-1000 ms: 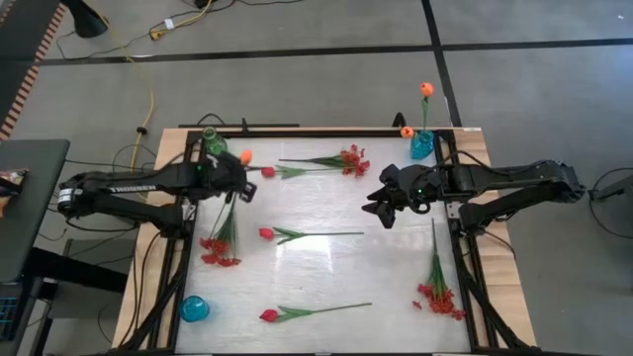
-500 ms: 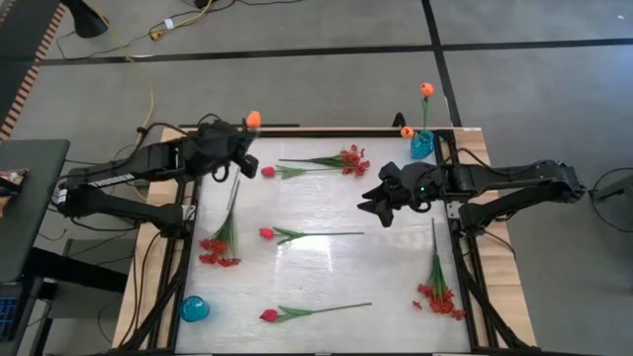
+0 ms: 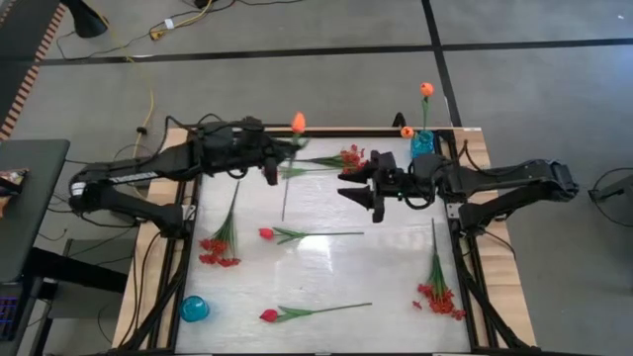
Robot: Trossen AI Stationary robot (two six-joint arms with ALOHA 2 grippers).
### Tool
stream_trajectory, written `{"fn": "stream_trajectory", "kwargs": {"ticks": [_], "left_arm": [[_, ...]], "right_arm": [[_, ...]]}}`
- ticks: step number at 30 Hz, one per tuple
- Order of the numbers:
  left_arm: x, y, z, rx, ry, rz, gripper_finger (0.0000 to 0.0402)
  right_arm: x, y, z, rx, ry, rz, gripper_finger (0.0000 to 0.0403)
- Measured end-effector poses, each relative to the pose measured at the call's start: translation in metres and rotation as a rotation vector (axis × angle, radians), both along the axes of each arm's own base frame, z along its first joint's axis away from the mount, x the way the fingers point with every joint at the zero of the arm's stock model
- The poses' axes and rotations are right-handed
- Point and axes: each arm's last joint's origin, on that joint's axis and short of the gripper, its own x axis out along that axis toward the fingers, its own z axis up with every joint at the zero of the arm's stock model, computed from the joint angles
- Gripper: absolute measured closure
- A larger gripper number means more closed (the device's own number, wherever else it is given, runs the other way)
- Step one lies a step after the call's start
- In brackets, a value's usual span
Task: Sort flowers into vase by color
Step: Put the orange tulip into the top blue vase
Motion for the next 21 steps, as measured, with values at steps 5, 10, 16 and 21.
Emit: {"fn": "stream_trajectory", "kwargs": {"ticks": [5,10,16,21], "left_arm": [[0.024,0.001,0.000,-0.024,-0.139,-0.138,0.0397],[0.040,0.003,-0.004,-0.042,-0.214,-0.203,0.0397],[0.044,0.003,-0.002,-0.039,-0.258,-0.214,0.0397],[0.044,0.003,-0.001,-0.029,-0.268,-0.203,0.0397]], "right_arm": [[0.016,0.001,0.001,-0.051,-0.004,0.000,0.0163],[0.030,0.001,0.000,-0.055,0.040,0.000,0.0163],[0.032,-0.005,0.003,-0.009,0.092,-0.018,0.0163],[0.032,-0.011,0.003,0.031,0.095,-0.040,0.0163]]}}
